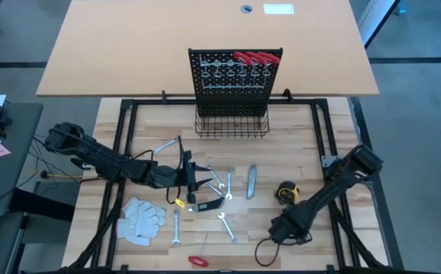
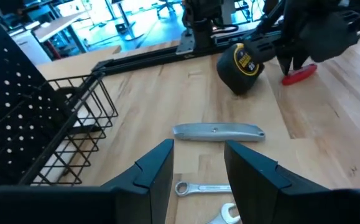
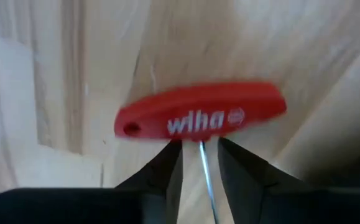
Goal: Hang tools onto peg board
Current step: Hang the red allen wrench on the pegboard
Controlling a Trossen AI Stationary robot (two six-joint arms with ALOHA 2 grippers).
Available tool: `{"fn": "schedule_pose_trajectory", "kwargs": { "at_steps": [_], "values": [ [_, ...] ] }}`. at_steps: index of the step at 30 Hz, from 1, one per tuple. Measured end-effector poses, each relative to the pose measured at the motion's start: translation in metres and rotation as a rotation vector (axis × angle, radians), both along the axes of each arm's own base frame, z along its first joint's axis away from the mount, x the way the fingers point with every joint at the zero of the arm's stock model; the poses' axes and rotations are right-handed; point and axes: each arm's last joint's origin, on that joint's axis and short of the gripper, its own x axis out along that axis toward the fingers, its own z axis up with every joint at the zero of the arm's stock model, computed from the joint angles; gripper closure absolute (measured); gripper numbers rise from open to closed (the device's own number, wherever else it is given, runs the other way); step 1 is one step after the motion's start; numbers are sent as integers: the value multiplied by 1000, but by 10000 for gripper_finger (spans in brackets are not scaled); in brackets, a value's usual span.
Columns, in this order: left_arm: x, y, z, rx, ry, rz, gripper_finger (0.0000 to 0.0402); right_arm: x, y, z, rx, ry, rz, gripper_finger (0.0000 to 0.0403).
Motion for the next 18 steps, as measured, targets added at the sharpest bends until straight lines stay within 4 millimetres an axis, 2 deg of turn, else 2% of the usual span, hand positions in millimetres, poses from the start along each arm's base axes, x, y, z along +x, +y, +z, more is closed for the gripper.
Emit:
{"fn": "schedule_pose_trajectory", "kwargs": {
  "at_steps": [2,6,8,12,14,18],
  "values": [
    [0,0,-1,-10,6,-10,263,7,-3,0,20,-15,-71,319],
    [-1,-4,-3,-54,17,-29,263,28,-10,7,73,-81,-253,386],
    [-2,-6,-3,-63,16,-36,263,40,-15,9,102,-126,-400,392],
    [-3,-10,-2,-68,7,-48,263,65,-28,11,181,-209,-743,365],
    [-3,-10,-2,-69,10,-50,263,72,-32,12,223,-232,-784,344],
    [-3,-11,-2,-72,10,-51,263,78,-36,13,265,-250,-756,289]
  ]
}}
